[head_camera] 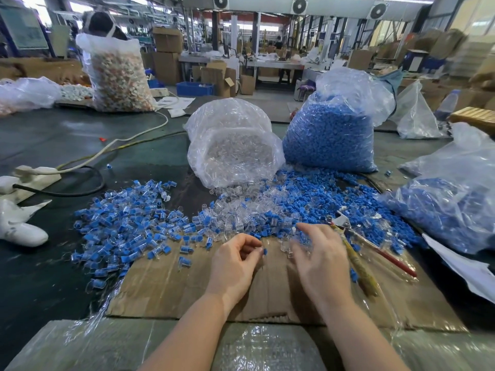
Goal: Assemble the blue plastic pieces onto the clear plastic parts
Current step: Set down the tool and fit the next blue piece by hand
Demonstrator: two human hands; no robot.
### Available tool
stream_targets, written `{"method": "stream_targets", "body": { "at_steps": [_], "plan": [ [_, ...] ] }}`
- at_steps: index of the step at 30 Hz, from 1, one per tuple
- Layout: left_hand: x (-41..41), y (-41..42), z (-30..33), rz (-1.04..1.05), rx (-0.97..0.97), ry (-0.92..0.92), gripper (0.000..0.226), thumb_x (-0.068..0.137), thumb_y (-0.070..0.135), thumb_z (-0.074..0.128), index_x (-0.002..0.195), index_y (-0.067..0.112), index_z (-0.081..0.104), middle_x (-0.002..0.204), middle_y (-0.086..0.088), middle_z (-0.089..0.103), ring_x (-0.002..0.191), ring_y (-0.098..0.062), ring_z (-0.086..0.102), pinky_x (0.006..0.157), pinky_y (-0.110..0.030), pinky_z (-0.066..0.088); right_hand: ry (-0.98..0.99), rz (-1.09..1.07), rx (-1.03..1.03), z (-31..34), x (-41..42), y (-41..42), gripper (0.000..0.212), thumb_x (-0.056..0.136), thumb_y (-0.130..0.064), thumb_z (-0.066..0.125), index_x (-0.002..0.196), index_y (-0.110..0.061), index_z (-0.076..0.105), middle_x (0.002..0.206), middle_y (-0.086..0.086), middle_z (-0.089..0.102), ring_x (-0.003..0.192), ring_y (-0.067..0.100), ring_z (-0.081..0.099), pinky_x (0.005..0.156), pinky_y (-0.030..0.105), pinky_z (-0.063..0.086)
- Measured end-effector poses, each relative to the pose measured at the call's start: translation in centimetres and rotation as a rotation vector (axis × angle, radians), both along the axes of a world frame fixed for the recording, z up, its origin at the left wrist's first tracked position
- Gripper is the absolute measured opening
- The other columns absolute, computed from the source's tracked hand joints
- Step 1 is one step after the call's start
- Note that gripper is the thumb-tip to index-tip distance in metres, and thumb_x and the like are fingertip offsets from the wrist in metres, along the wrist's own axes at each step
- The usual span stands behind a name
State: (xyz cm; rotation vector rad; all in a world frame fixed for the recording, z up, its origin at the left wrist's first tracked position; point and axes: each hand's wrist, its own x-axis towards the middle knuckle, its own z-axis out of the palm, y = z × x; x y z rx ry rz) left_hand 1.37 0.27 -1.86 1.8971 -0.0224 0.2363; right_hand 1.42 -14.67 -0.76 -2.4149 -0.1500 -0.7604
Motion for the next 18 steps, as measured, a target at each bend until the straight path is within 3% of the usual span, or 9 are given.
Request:
{"method": "stream_targets", "body": {
  "at_steps": [2, 5, 7, 9, 13, 18],
  "plan": [
    [0.0, 0.0, 0.0, -0.003, -0.007, 0.01, 0.014, 0.085, 0.009, 0.063, 0.083, 0.023, 0.062, 0.081, 0.005, 0.064, 0.076, -0.004, 0.059, 0.066, -0.007, 0.045, 0.107, -0.213, -0.066, 0.6, 0.4, -2.0, 0.037, 0.088, -0.028, 0.06, 0.121, -0.011, 0.057, 0.112, 0.008, 0.06, 0.101, 0.019, 0.053, 0.092, 0.034, 0.04],
    [0.0, 0.0, 0.0, -0.008, 0.008, 0.014, 0.016, 0.085, 0.009, 0.063, 0.083, 0.024, 0.061, 0.081, 0.006, 0.064, 0.076, -0.003, 0.058, 0.066, -0.006, 0.044, 0.479, -0.509, -0.246, 1.3, 1.1, -5.3, 0.051, 0.092, -0.045, 0.045, 0.133, -0.014, 0.04, 0.128, 0.015, 0.048, 0.116, 0.03, 0.045, 0.098, 0.043, 0.035],
    [0.0, -0.1, 0.1, -0.008, 0.018, 0.013, 0.016, 0.085, 0.009, 0.063, 0.082, 0.025, 0.061, 0.081, 0.006, 0.064, 0.077, -0.003, 0.058, 0.066, -0.005, 0.044, 0.707, -0.556, -0.29, 1.7, 1.5, -6.7, 0.055, 0.088, -0.047, 0.045, 0.132, -0.015, 0.036, 0.138, 0.018, 0.038, 0.126, 0.034, 0.037, 0.103, 0.049, 0.028],
    [0.0, -0.2, 0.2, -0.002, 0.011, 0.013, 0.018, 0.085, 0.009, 0.063, 0.081, 0.026, 0.061, 0.08, 0.006, 0.064, 0.075, -0.002, 0.058, 0.065, -0.005, 0.044, 0.808, -0.539, -0.302, 1.8, 2.0, -7.2, 0.051, 0.083, -0.044, 0.047, 0.126, -0.016, 0.039, 0.141, 0.016, 0.036, 0.128, 0.035, 0.033, 0.103, 0.051, 0.025],
    [0.1, -0.1, 0.3, 0.005, 0.014, 0.017, 0.02, 0.085, 0.009, 0.064, 0.079, 0.028, 0.06, 0.079, 0.007, 0.064, 0.075, -0.002, 0.058, 0.066, -0.006, 0.044, 0.773, -0.526, -0.364, 1.9, 2.3, -7.1, 0.043, 0.086, -0.045, 0.045, 0.116, -0.014, 0.045, 0.132, 0.015, 0.042, 0.122, 0.034, 0.038, 0.099, 0.048, 0.03],
    [0.6, -0.2, 1.0, 0.024, -0.119, 0.077, 0.016, 0.085, 0.005, 0.062, 0.081, 0.021, 0.061, 0.078, 0.001, 0.064, 0.069, -0.003, 0.059, 0.061, -0.009, 0.046, 0.543, -0.47, -0.508, 3.3, 1.5, -6.3, 0.035, 0.091, -0.046, 0.04, 0.101, -0.013, 0.045, 0.115, 0.012, 0.05, 0.106, 0.028, 0.047, 0.087, 0.039, 0.04]
  ]
}}
